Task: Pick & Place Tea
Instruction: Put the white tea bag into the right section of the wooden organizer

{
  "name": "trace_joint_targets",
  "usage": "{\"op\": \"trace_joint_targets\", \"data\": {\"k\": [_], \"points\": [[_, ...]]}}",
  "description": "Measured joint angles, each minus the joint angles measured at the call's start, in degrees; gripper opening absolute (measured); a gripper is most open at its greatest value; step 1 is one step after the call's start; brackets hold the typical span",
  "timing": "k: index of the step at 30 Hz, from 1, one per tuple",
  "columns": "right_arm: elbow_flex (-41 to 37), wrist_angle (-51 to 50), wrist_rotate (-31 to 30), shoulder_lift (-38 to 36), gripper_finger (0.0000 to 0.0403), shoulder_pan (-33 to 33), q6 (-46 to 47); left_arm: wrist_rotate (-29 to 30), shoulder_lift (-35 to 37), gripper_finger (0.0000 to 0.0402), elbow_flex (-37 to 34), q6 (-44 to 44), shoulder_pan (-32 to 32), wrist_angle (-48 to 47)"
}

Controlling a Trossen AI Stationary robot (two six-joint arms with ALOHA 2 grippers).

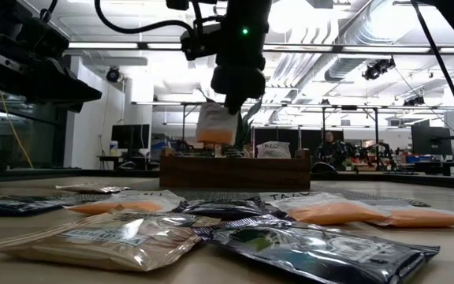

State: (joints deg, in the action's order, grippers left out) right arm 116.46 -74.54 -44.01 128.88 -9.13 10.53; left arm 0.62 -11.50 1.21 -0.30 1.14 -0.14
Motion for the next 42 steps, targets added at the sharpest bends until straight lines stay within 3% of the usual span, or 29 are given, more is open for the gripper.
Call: {"op": "trace_joint_targets", "data": {"k": [16, 29, 42], "points": [[-2.91, -14.32, -6.14, -6.75, 0.0000, 0.92, 12.07, 0.00, -0.01, 0.0001, 0.00, 0.00, 0.00, 0.00], [-26.90, 3.44, -2.33, -16.92, 0.0000, 1.92, 8.61, 0.00, 0.01, 0.0001, 0.00, 0.00, -0.01, 0.00], [-36.64, 15.84, -3.00, -17.16, 0.0000, 4.39, -2.36, 0.00, 0.01, 0.0001, -0.02, 0.00, -0.01, 0.00]]}}
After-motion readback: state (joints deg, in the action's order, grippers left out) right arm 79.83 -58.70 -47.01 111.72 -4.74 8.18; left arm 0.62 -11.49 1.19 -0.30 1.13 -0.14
